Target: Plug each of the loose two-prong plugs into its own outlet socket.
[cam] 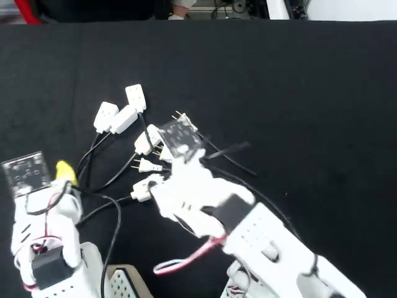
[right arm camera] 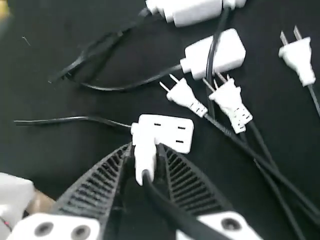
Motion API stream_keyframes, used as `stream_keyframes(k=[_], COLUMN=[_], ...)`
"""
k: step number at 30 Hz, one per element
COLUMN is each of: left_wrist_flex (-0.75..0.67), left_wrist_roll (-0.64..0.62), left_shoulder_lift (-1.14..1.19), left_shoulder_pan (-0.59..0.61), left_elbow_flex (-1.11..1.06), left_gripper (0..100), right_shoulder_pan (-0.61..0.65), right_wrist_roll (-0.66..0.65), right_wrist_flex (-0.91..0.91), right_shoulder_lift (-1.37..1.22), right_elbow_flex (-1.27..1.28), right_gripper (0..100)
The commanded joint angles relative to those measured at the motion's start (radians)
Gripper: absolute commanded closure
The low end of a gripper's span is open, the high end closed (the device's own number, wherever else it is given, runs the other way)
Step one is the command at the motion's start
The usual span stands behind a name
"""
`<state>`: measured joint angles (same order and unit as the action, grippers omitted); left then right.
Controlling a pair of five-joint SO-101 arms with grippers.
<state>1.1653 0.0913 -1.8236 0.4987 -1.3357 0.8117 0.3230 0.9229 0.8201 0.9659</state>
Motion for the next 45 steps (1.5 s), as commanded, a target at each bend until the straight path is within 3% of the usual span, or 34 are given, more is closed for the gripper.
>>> stream_keyframes(k=[1,11,25,45], left_wrist_flex=[0.003,-0.026,-0.034,-0.034], left_wrist_roll=[0.011,0.015,0.017,0.017], left_shoulder_lift=[-0.002,-0.002,0.0,0.0], left_shoulder_pan=[0.136,0.272,0.182,0.159], left_elbow_flex=[-0.071,-0.209,-0.274,-0.282], left_gripper=[87,87,87,87], right_shoulder_pan=[-0.02,-0.135,-0.132,-0.066], right_wrist_roll=[0.043,0.094,0.097,0.101], right_wrist_flex=[-0.021,-0.025,-0.164,0.008], right_shoulder_lift=[-0.128,-0.427,-0.591,-0.581], right_elbow_flex=[-0.096,-0.231,-0.251,-0.303], right_gripper=[98.7,98.7,98.7,98.7])
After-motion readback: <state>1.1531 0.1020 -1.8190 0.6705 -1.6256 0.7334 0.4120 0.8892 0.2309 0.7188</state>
